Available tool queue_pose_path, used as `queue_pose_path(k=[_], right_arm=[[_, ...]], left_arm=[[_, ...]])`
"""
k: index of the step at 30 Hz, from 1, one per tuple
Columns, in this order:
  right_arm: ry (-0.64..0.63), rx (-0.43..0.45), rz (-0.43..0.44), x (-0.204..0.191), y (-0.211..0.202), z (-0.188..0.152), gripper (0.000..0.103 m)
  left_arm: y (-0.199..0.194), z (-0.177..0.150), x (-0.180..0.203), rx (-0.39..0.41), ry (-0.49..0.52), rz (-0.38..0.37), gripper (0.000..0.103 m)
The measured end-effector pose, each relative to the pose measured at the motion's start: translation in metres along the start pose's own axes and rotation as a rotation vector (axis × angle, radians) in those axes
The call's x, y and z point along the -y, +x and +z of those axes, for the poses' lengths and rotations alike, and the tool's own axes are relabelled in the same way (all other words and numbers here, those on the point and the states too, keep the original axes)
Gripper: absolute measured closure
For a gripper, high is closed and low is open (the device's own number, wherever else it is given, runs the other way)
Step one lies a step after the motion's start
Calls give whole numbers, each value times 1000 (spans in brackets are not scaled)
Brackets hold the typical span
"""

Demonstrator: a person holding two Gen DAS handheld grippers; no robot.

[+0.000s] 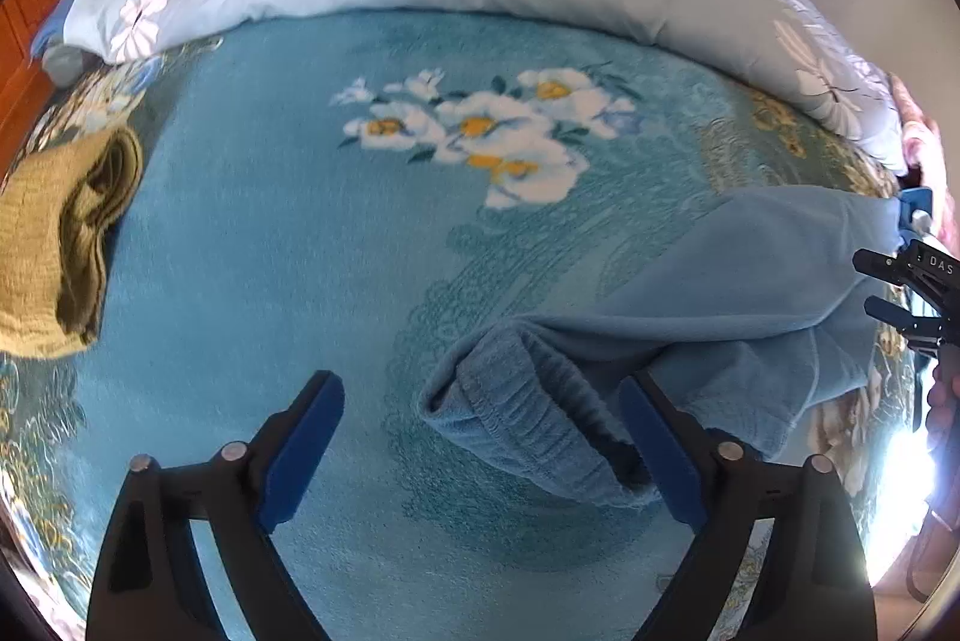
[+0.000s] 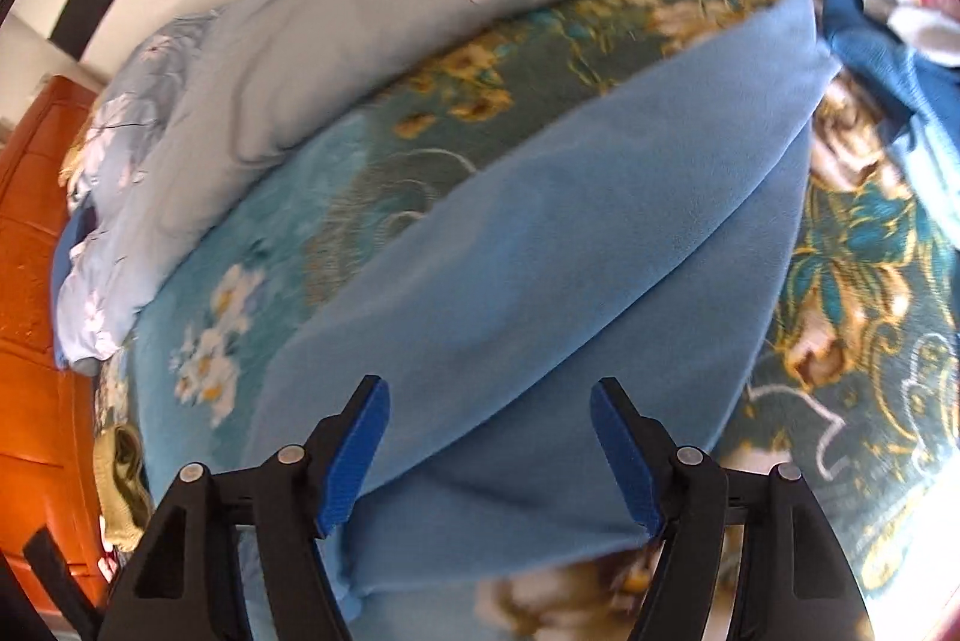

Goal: Fold clothes

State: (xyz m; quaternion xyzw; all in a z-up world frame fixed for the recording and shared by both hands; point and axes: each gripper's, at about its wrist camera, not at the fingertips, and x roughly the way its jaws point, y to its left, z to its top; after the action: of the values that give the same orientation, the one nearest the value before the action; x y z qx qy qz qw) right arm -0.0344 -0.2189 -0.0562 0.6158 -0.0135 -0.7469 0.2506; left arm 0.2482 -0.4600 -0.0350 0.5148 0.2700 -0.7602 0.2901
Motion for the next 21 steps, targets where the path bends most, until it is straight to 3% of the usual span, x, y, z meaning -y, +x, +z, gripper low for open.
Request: queue_pose_path(k=[4, 6, 8, 11, 16, 21], right_arm=[[20, -38, 42, 8, 22, 0, 38], [17, -51, 61, 9, 27, -1, 52], [16, -56, 77, 8, 29, -2, 77], [18, -50, 110, 6, 25, 0, 97], [-18, 4, 196, -6, -4, 19, 100], [-141, 48, 252, -40, -26, 64, 100]], left_arm=[[10, -3, 0, -26, -41, 7, 17], [15, -4, -2, -44, -73, 2, 34], [19, -3, -3, -72, -116, -20, 56], [20, -3, 0, -72, -146, -18, 66], [17, 1, 2, -78, -163, 5, 86], [9, 20, 1, -37, -109, 41, 93]])
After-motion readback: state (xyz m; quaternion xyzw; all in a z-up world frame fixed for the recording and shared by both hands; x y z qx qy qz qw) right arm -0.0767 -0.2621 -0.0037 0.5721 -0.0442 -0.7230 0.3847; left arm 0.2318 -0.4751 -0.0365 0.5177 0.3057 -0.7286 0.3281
